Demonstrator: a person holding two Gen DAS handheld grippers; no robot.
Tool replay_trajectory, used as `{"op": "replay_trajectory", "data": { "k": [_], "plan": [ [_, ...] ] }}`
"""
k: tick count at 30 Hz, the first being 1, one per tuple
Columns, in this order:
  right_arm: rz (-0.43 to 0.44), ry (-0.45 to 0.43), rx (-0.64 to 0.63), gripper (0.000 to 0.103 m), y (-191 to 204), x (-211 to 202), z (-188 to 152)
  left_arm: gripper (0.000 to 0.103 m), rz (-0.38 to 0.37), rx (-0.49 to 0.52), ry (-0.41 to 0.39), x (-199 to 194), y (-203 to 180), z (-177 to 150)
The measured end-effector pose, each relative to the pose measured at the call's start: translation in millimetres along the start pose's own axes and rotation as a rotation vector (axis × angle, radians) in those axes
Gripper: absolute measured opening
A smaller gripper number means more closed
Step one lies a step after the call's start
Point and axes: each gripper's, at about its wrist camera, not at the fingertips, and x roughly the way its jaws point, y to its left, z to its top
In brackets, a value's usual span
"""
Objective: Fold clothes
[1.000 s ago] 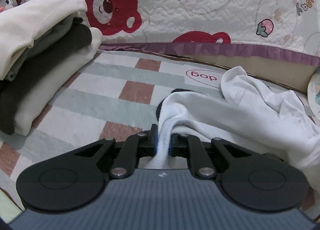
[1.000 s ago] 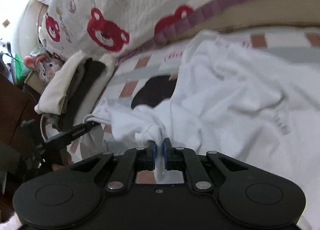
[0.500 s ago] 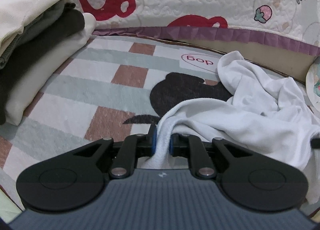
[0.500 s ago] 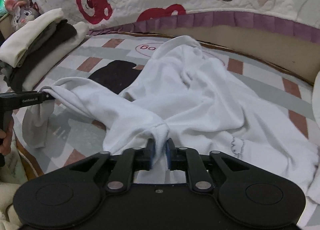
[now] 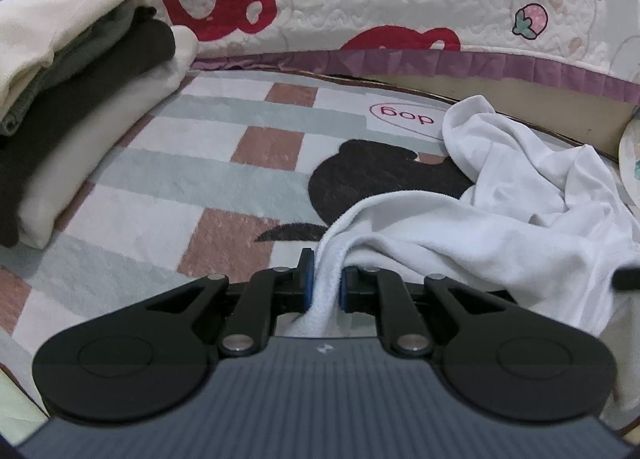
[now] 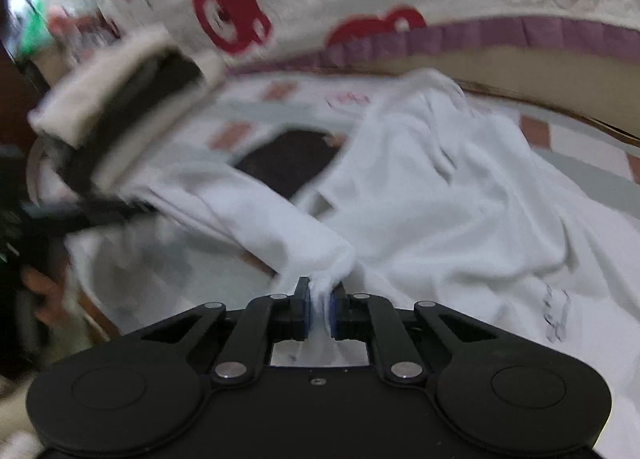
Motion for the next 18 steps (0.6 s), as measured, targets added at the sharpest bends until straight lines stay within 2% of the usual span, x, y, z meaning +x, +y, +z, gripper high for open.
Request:
{"op": "replay_trajectory", "data": {
  "k": [2,6,7,9,10,13,15,18],
  "plan": [
    [0.038,-0.042,0.008,0.011,1,-8,5,0.011,-0.006,0.0,-0.005,-2,0,1],
    [0.108,-0.177,0.108,0.011,-5,-47,19,0.011,-0.11,0.003,0.051,-14,-1,0],
    [0.117,-0.212,0.122,0.011,-6,-58,23,0.015,-0.138,0.004,0.067,-18,-1,0],
    [0.086,-0.247,0.093,0.011,-7,-77,29,0.021,-0.181,0.033,0.109,-26,-5,-1],
    [0.041,-0.259,0.063,0.011,-7,-85,32,0.03,-0.188,0.081,0.139,-31,-11,-2],
    [-0.053,-0.269,0.043,0.01,-16,-98,35,0.043,-0.215,0.209,0.188,-50,-23,-9],
    [-0.086,-0.274,0.054,0.011,-25,-103,34,0.045,-0.248,0.243,0.203,-61,-24,-14],
    [-0.112,-0.263,0.07,0.011,-36,-102,31,0.049,-0.309,0.218,0.251,-68,-14,-15]
  ]
}}
